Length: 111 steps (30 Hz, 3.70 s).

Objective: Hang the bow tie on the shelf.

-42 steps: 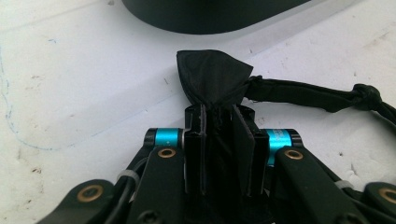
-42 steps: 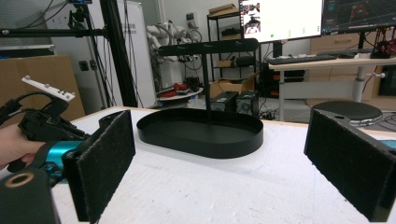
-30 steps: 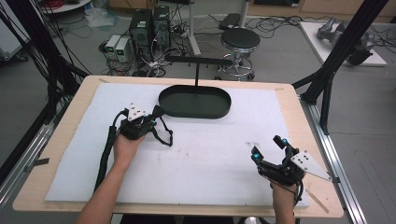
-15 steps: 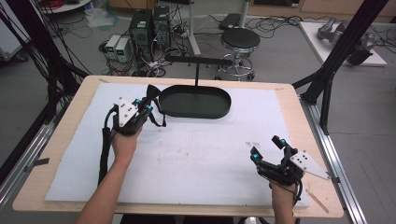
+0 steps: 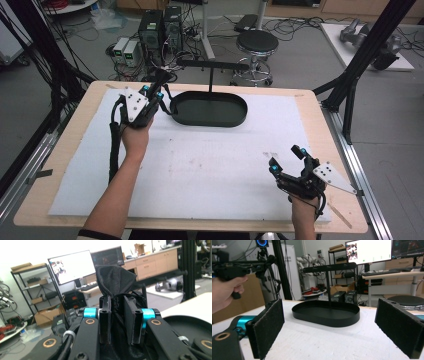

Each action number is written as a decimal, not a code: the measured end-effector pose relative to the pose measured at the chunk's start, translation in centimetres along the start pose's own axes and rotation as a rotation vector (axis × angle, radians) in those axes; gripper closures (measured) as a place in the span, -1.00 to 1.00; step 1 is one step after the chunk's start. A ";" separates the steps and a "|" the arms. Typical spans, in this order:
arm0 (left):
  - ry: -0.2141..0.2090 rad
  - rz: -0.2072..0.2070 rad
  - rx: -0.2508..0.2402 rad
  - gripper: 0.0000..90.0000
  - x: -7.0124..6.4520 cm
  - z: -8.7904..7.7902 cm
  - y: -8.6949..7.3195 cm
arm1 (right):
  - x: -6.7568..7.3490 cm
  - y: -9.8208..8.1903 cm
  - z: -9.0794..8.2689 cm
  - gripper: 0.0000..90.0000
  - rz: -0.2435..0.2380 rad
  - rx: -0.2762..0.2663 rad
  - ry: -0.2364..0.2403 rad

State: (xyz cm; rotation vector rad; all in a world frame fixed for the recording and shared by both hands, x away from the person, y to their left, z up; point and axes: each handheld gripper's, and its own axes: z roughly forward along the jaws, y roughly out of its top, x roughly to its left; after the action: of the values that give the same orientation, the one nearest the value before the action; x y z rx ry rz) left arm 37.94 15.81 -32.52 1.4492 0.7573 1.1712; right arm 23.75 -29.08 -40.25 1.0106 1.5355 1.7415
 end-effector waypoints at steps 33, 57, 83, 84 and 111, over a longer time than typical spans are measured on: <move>-0.028 -0.055 -0.023 0.69 1.6 11.9 0.8 | -1.1 0.3 -0.5 -0.82 0.014 -0.017 0.029; 0.069 -0.013 0.099 -0.05 4.3 11.9 -2.4 | -0.8 0.4 -0.7 -0.82 -0.003 -0.015 0.030; 0.084 -0.062 0.006 -0.60 10.7 -6.5 1.1 | 0.6 1.8 -0.3 -0.83 -0.063 -0.045 0.001; 0.082 -0.063 0.015 -0.62 10.8 -7.4 0.9 | 0.8 1.9 -0.3 -0.82 -0.073 -0.037 -0.008; 0.167 -0.211 0.014 -0.76 9.0 -19.0 -8.2 | 0.5 1.1 0.6 -0.82 -0.143 0.050 -0.155</move>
State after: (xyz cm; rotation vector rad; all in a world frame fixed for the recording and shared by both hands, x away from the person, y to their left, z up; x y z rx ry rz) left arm 24.09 32.31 -39.23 1.2593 1.0108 1.1339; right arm 24.08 -28.54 -39.03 1.0097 1.5195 1.4985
